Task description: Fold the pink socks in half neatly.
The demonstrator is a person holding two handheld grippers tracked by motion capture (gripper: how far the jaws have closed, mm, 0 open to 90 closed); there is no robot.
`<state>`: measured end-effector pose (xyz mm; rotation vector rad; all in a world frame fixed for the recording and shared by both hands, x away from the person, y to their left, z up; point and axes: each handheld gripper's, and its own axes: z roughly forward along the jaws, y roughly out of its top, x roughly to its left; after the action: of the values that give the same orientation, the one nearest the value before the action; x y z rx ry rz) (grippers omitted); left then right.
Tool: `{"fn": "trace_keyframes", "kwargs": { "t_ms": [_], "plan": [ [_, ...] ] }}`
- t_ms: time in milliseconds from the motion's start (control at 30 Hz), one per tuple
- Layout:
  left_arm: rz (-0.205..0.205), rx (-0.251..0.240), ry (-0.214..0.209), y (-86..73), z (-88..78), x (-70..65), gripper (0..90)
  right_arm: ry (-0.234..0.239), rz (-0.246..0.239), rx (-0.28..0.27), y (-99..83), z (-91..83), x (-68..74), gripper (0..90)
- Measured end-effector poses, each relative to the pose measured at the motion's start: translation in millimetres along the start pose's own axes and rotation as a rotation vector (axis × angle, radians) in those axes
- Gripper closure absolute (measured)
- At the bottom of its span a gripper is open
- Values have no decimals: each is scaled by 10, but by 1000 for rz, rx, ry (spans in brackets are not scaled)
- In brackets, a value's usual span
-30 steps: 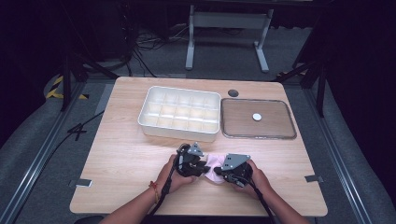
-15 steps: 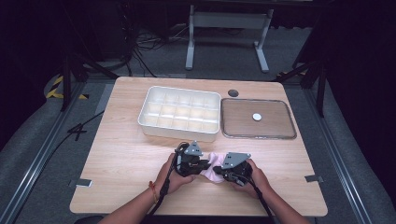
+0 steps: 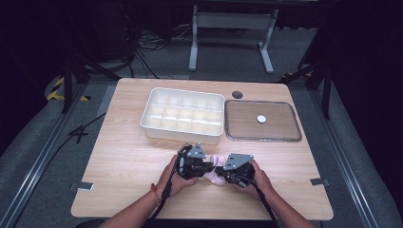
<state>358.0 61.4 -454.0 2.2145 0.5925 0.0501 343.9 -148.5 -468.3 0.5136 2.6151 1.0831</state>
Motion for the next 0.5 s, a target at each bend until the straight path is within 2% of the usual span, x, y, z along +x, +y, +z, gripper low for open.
{"fn": "trace_keyframes", "kwargs": {
  "t_ms": [100, 300, 400, 500],
  "plan": [
    [3, 1, 2, 1, -5, -7, 845, -2, 21, -12, -24, -85, -43, 808],
    [7, -1, 7, 5, -25, 0, 847, -28, 41, -10, -83, -218, -87, 809],
    [15, -6, 7, 11, -28, 4, 846, -35, 46, 14, -111, -209, -104, 812],
    [14, -12, 3, 15, -24, -5, 843, -21, 45, 32, -116, -151, -100, 823]
  ]
}}
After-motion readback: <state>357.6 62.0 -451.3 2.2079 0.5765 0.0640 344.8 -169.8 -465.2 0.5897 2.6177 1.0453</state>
